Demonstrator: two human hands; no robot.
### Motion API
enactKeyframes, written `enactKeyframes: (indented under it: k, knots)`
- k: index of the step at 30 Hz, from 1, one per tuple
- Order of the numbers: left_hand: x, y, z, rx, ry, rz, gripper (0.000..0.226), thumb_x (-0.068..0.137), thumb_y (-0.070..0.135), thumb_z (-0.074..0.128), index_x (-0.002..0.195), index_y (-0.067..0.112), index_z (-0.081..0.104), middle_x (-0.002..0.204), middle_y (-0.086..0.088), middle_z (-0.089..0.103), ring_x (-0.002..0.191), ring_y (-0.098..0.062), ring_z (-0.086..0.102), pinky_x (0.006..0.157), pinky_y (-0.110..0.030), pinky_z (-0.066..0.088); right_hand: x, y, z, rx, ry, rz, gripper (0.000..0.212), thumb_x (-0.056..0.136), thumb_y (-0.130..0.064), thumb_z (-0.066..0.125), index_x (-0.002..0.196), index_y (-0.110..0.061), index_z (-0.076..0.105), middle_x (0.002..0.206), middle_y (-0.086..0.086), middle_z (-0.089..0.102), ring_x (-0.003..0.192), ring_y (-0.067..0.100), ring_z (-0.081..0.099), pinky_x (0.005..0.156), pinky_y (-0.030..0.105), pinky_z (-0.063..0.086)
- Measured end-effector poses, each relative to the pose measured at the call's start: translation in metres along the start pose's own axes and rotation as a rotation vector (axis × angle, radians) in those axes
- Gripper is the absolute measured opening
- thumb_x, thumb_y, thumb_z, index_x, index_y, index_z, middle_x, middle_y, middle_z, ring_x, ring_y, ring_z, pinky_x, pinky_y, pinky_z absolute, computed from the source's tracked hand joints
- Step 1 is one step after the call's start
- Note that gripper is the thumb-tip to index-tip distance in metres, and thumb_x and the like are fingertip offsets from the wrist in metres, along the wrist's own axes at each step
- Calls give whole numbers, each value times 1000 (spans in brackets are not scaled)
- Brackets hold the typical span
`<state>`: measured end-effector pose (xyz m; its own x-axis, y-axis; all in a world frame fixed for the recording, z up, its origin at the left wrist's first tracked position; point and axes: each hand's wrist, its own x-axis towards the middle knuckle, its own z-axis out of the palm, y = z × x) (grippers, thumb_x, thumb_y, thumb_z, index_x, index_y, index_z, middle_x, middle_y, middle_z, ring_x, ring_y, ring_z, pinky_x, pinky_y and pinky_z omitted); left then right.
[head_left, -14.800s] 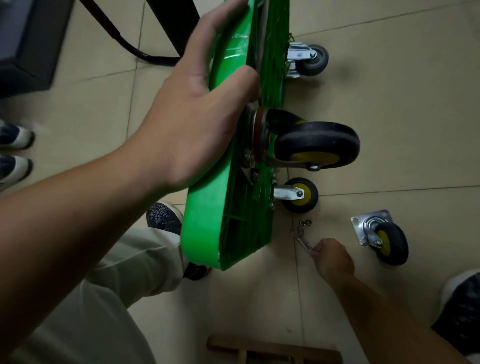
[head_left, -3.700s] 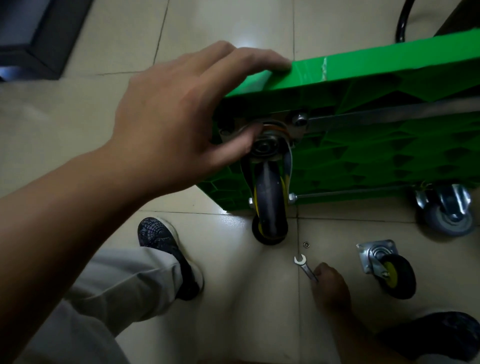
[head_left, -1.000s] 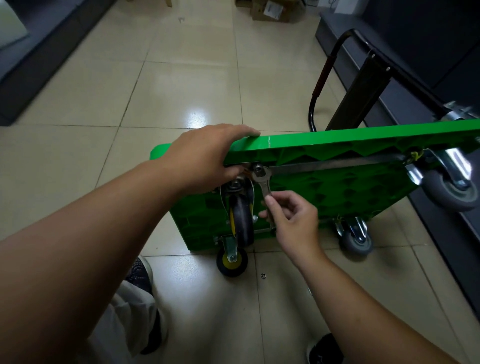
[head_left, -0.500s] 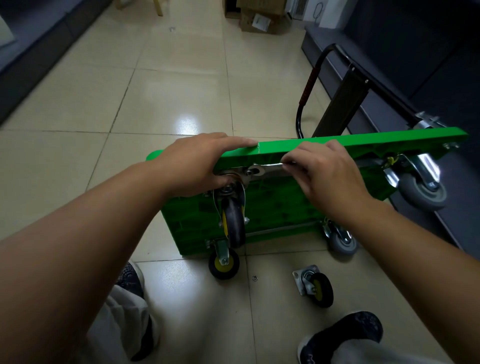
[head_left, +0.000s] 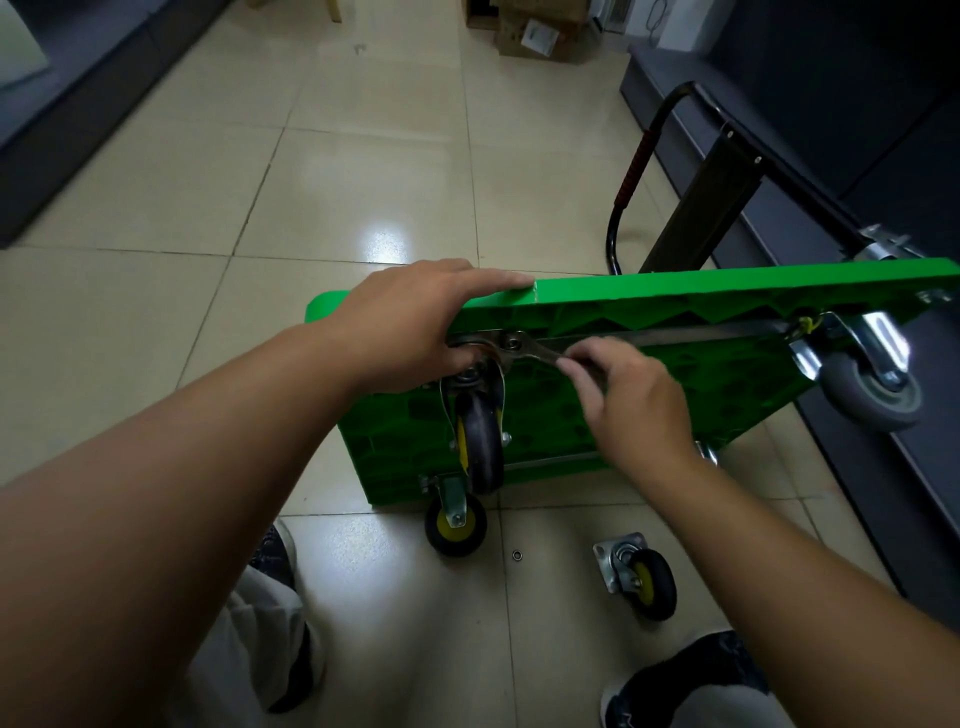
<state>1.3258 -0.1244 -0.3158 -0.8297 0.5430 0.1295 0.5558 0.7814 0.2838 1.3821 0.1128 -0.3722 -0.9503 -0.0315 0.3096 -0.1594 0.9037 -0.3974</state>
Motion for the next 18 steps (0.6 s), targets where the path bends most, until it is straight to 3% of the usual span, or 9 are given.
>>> enactKeyframes:
  k: [2, 4, 7, 10, 13, 16, 18]
  knots:
    - [-1, 1, 0, 5, 13, 0, 78, 88, 37, 72, 151, 56, 29, 131, 10, 57, 113, -18, 54, 75, -30, 33, -8, -4, 19, 223, -50, 158, 12, 98, -29, 64, 96, -21, 72, 80, -7, 65, 69, 12, 60, 55, 25, 40]
    - [0, 1, 1, 7, 19, 0, 78, 88, 38, 72, 151, 55, 30, 131, 10, 57, 112, -17, 54, 74, -30, 33, -14, -10, 37, 437, -66, 250, 12, 99, -24, 65, 89, -21, 70, 76, -8, 67, 68, 7, 66, 58, 26, 49]
    - [0, 1, 1, 11, 12, -3, 79, 87, 39, 73, 151, 54, 30, 132, 10, 56, 110, -17, 53, 73, -31, 33, -17, -16, 53, 743, -115, 358, 12, 99, -17, 63, 90, -16, 70, 83, 3, 73, 74, 13, 74, 66, 27, 56]
    - [1, 0, 1, 9, 6, 3, 79, 87, 38, 73, 151, 54, 30, 132, 10, 57, 111, -18, 53, 72, -31, 34, -23, -16, 55, 838, -150, 373, 12, 101, -17, 61, 90, -18, 67, 88, 6, 73, 78, 17, 74, 68, 24, 56]
    - [1, 1, -1, -14, -2, -3, 78, 87, 39, 74, 150, 54, 31, 133, 10, 57, 110, -18, 53, 72, -32, 33, -36, -1, 44, 709, -215, 373, 14, 102, -19, 58, 90, -18, 63, 86, 6, 71, 76, 19, 71, 68, 32, 55]
    - [-1, 1, -1, -21, -5, -3, 76, 89, 40, 73, 151, 55, 30, 133, 10, 56, 112, -19, 53, 74, -32, 34, -47, 27, 16, 285, -402, 319, 14, 103, -27, 55, 91, -20, 59, 76, -3, 64, 69, 18, 62, 66, 37, 51]
    - [-2, 1, -1, -12, -12, 8, 75, 90, 42, 71, 151, 56, 29, 132, 9, 55, 112, -19, 53, 73, -32, 33, -43, 34, -8, 28, -357, 190, 12, 102, -31, 56, 93, -23, 60, 77, -5, 62, 70, 20, 57, 63, 38, 49]
